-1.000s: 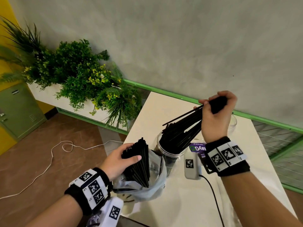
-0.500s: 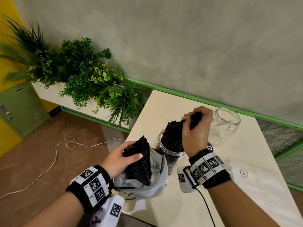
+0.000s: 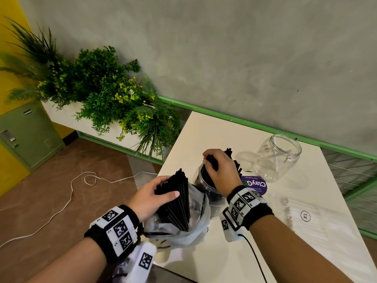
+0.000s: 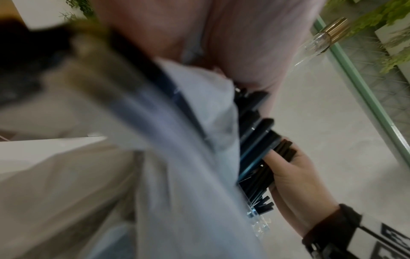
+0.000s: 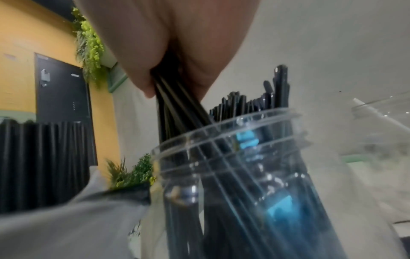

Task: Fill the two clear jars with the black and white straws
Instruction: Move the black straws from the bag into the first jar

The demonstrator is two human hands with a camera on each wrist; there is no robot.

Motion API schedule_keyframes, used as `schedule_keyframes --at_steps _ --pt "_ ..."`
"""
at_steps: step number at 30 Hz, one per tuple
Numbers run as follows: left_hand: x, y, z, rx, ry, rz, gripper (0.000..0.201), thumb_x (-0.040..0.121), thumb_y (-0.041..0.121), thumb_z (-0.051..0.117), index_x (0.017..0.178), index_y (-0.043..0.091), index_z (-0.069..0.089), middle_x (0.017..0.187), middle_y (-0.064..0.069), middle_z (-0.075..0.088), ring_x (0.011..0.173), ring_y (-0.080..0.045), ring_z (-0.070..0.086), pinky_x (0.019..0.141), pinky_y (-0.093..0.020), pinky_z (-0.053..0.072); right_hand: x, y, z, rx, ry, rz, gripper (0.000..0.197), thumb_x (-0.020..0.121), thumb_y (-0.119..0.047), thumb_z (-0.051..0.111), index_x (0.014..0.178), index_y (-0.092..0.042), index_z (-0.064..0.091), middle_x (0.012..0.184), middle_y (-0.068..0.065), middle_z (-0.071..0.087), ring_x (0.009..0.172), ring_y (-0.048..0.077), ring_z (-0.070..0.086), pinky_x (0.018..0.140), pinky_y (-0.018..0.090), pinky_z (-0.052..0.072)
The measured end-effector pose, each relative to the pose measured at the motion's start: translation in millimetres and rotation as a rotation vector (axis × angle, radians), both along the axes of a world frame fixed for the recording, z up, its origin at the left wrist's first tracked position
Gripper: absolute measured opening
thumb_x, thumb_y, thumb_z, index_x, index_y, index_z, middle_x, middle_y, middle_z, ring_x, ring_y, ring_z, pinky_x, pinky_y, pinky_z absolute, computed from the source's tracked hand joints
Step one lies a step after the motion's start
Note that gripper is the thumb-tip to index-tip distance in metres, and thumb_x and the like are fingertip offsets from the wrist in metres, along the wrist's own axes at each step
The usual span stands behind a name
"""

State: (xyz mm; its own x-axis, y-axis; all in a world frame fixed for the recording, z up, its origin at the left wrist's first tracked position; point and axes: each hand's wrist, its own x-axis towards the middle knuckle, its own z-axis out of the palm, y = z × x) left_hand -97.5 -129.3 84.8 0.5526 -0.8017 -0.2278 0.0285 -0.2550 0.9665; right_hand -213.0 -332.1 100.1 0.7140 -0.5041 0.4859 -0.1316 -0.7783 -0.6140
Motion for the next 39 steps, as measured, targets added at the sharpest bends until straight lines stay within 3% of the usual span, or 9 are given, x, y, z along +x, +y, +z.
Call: schedule_keyframes --at_steps 5,8,10,15,22,29,31,34,39 --pt "1.5 0.2 -0.8 -0.001 0.012 -0.003 0.067 0.049 0.056 0.076 0.111 0.034 0.06 0.108 0.005 0.068 0.099 -0.012 0.065 0.093 -0.034 0.052 -14.3 -13.3 11.8 0.334 0.174 0.023 0.049 0.094 -0.012 0.055 0.133 -0.037 0.039 0.111 -0.009 0.067 0.1 0.009 0.061 0.088 0.021 0.047" --pt "3.1 0.4 -3.2 0.002 0.015 -0.001 0.073 0.048 0.058 0.075 0.114 0.032 0.06 0.109 0.005 0.068 0.1 -0.012 0.065 0.094 -0.036 0.051 -23.1 -19.6 19.6 0.374 0.176 -0.045 0.032 0.092 -0.015 0.06 0.12 -0.028 0.053 0.1 -0.012 0.064 0.095 0.005 0.059 0.082 0.02 0.049" --pt "4.1 -0.1 -4.8 0.008 0.017 0.011 0.075 0.047 0.058 0.076 0.116 0.031 0.06 0.11 0.004 0.067 0.101 -0.013 0.065 0.095 -0.037 0.05 -26.6 -23.7 21.9 0.316 0.168 -0.082 0.017 0.09 -0.019 0.064 0.106 -0.02 0.063 0.093 -0.013 0.067 0.089 -0.002 0.059 0.084 0.024 0.049" --pt "4.7 -1.2 -5.5 0.011 0.018 0.018 0.077 0.046 0.057 0.076 0.116 0.029 0.061 0.11 0.002 0.068 0.101 -0.014 0.065 0.097 -0.039 0.049 -32.2 -32.6 22.3 0.12 0.225 -0.175 0.024 0.084 -0.032 0.071 0.103 -0.018 0.065 0.09 -0.005 0.065 0.085 0.013 0.058 0.076 0.025 0.046" --pt "5.8 0.3 -5.1 0.016 0.016 0.012 0.075 0.049 0.056 0.075 0.116 0.028 0.061 0.11 0.002 0.068 0.102 -0.015 0.065 0.097 -0.04 0.049 -51.9 -45.9 31.7 0.12 0.138 -0.212 0.024 0.083 -0.009 0.071 0.103 -0.015 0.057 0.085 0.001 0.061 0.08 0.019 0.059 0.076 0.032 0.051" --pt "6.7 -0.9 -5.8 0.024 -0.003 0.001 0.072 0.049 0.058 0.074 0.114 0.029 0.062 0.109 0.004 0.069 0.101 -0.014 0.065 0.096 -0.037 0.05 -66.0 -48.5 8.2 -0.208 0.158 -0.204 0.024 0.093 -0.003 0.055 0.115 -0.005 0.062 0.095 0.008 0.066 0.089 0.029 0.059 0.078 0.036 0.048" --pt "5.7 -0.9 -5.1 0.022 -0.011 0.003 0.072 0.049 0.058 0.074 0.114 0.029 0.062 0.108 0.004 0.068 0.101 -0.013 0.065 0.094 -0.035 0.05 -69.3 -48.2 -1.9 -0.322 0.186 -0.213 0.022 0.091 -0.002 0.053 0.11 -0.003 0.065 0.094 0.013 0.064 0.086 0.036 0.058 0.076 0.033 0.046" --pt "4.6 -0.3 -3.7 0.02 -0.005 0.003 0.067 0.054 0.052 0.076 0.114 0.027 0.062 0.108 0.003 0.069 0.101 -0.014 0.065 0.093 -0.034 0.051 -70.1 -38.5 -2.1 -0.317 0.117 -0.321 0.041 0.084 0.011 0.057 0.122 -0.004 0.059 0.113 0.015 0.05 0.093 0.027 0.051 0.085 0.023 0.039" --pt "3.0 0.5 -3.1 0.022 0.01 0.007 0.055 0.065 0.039 0.08 0.115 0.027 0.06 0.109 0.003 0.067 0.101 -0.014 0.064 0.091 -0.031 0.051 -59.6 9.4 7.7 -0.303 -0.014 -0.145 0.025 0.091 -0.016 0.053 0.112 -0.006 0.061 0.107 0.006 0.051 0.094 0.019 0.05 0.083 0.031 0.046"
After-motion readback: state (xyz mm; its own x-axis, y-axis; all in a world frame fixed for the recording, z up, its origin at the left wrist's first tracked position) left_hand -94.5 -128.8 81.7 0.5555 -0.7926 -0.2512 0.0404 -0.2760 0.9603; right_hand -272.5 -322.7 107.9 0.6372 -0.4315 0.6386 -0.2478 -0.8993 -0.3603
